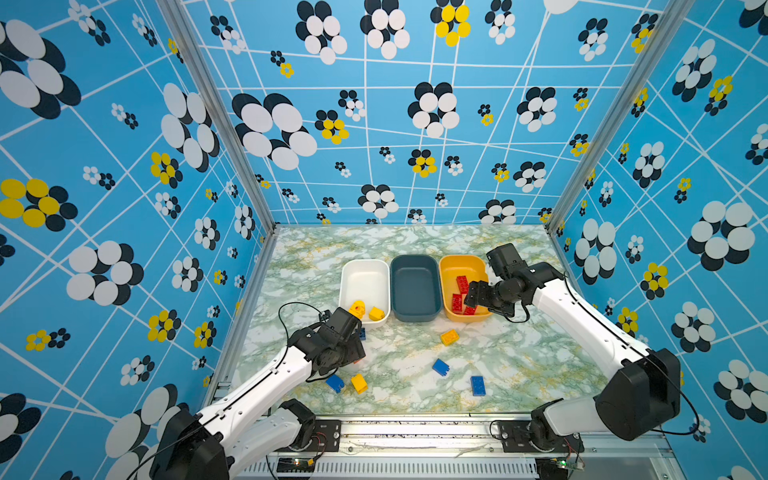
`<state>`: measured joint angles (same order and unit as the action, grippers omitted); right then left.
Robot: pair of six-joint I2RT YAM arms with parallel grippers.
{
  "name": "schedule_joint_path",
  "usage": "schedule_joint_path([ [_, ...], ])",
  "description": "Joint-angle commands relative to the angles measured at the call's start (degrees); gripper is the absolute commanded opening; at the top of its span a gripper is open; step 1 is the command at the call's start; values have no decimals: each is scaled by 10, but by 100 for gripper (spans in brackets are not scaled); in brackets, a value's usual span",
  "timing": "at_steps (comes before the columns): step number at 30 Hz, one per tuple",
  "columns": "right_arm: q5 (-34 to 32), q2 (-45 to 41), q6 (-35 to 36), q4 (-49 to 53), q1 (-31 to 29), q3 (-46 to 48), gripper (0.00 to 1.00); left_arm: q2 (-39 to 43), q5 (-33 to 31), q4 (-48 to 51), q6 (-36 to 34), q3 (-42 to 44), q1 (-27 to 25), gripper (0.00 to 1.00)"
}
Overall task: Sort the legos into containers by color
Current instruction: 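Withdraw the right gripper while the left gripper moves toward a red 2x4 brick, then lower the left gripper onto the red 2x4 brick and grasp it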
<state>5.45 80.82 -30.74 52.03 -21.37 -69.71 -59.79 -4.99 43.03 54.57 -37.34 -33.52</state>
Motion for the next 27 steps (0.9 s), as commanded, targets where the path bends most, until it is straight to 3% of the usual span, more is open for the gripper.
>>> schedule_joint_path([
  [1, 27, -29, -2, 27, -3, 20, 86, -30, -22, -29, 23, -22, -16, 84],
  [9, 56, -59, 3, 40, -3, 37, 87, -113, -26, -64, 38, -36, -37, 79],
  [27, 57, -93, 1, 60, -2, 48, 89, -230, -31, -72, 40, -59, -37, 60],
])
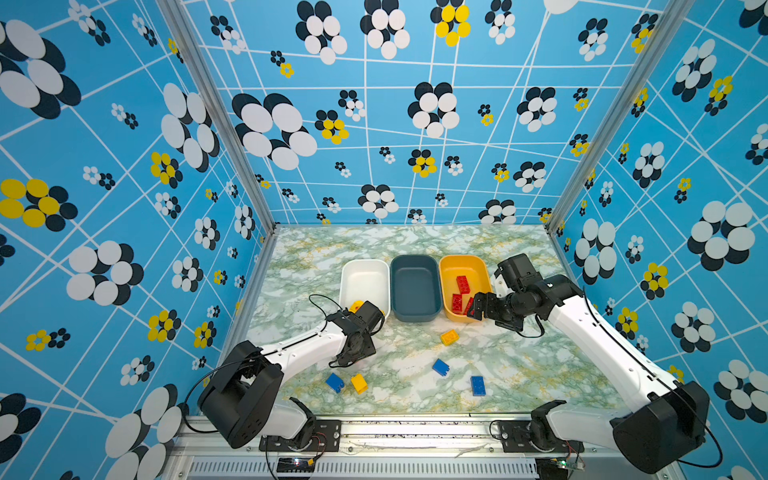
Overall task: Sort the legos into containers by color
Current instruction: 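Lower the left gripper onto the red 2x4 brick and grasp it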
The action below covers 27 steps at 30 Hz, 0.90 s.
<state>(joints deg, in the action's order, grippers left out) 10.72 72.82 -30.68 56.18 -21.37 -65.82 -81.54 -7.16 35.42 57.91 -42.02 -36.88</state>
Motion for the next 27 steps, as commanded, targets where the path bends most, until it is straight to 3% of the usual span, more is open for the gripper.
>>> schedule_joint_path([
  [1, 4, -15, 1, 18, -3, 11, 89, -15, -8, 3, 9, -12, -4, 59],
  [9, 2, -26, -1, 20, -3, 20, 90, -13, -10, 7, 22, -8, -7, 38],
  [14, -3, -32, 1, 19, 1, 24, 92, 3, -21, 27, 36, -10, -21, 30],
  [21, 2, -47, 3, 15, 19, 36, 95, 40, -54, 81, 71, -37, -74, 25],
  [27, 9, -60, 5, 16, 35, 49, 97, 44, -102, 151, 75, -119, -133, 24],
])
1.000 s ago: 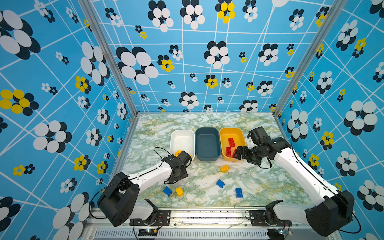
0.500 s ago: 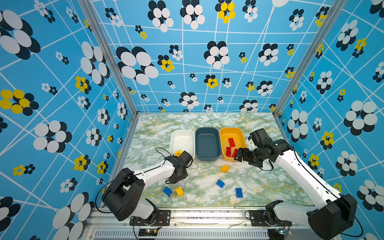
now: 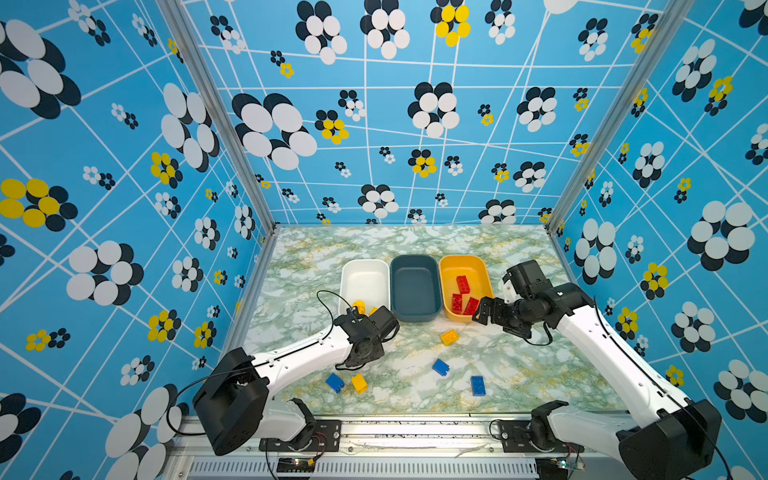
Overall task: Sort the legos into containers by color
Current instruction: 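Lower the left gripper onto the red 2x4 brick and grasp it, then carry the red 2x4 brick over the yellow bin with the left gripper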
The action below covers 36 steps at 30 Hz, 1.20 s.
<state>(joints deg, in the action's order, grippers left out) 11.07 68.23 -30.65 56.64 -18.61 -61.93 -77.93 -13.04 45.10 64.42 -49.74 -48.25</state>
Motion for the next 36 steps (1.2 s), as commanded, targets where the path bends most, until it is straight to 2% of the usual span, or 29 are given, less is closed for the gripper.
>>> schedule_joint_path([
  [1, 8, -18, 4, 11, 11, 14, 97, 5, -52, 66, 5, -65, -32, 24],
  [5, 17, -33, 1, 10, 27, 33, 99, -28, -70, 85, -28, -153, -67, 24],
  [9, 26, -55, -2, 10, 46, 63, 99, -90, -59, 64, -79, -243, -70, 24],
  [17, 38, -92, -24, -5, 66, 112, 99, -263, 14, 19, -175, -450, -69, 24],
  [21, 39, -107, -36, -6, 67, 124, 99, -365, 42, 32, -208, -574, -68, 24],
  [27, 39, -134, -56, -3, 68, 144, 99, -506, 66, 79, -226, -755, -49, 25],
  [36, 40, -148, -58, 13, 67, 146, 99, -621, 100, 83, -232, -874, -20, 25],
])
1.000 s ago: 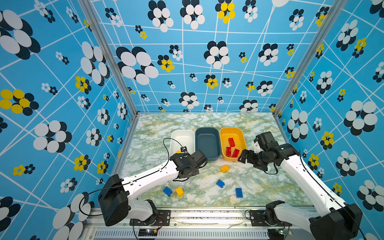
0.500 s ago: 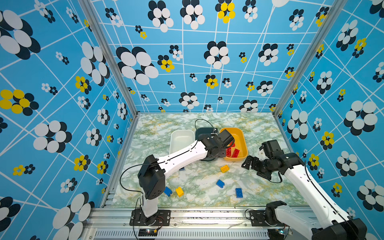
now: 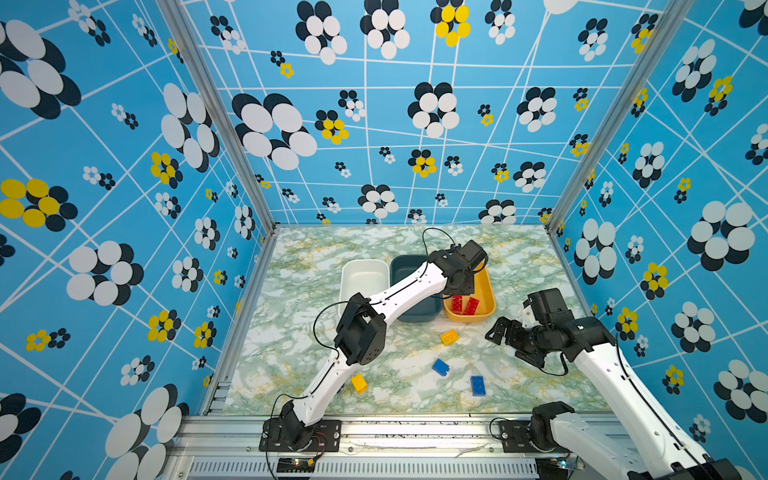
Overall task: Sort the legos into containers by color
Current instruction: 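Carry the red 2x4 brick over the yellow bin with the left gripper, then open the left gripper over the yellow bin while the right gripper moves out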
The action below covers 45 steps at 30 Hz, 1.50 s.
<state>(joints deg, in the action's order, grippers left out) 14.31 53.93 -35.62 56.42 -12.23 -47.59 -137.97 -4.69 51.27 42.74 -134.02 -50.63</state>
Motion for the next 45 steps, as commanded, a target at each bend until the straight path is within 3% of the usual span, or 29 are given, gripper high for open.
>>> schedule_joint_path([
  [1, 7, -5, -8, 16, 4, 3, 99, -25, 18, 21, -16, -34, 4, 25],
  [5, 8, -3, -7, 17, 4, 4, 99, -38, 16, 21, -18, -36, 9, 34],
  [8, 9, -2, -7, 15, 4, 7, 99, -39, 15, 20, -24, -35, 7, 51],
  [11, 11, 1, -7, 11, 4, 11, 99, -32, 12, 16, -28, -36, 7, 61],
  [22, 15, 7, 11, 18, 3, 17, 99, 27, 8, -16, -37, -2, 0, 70],
  [29, 13, -10, 15, 32, -10, 42, 99, 139, 21, -112, -22, 158, 2, 76],
  [39, -26, -17, -33, 22, -102, 79, 99, 312, 27, -199, 10, 410, 11, 83],
  [45, -45, -10, -48, 11, -136, 97, 98, 388, 23, -214, 23, 501, 20, 85],
])
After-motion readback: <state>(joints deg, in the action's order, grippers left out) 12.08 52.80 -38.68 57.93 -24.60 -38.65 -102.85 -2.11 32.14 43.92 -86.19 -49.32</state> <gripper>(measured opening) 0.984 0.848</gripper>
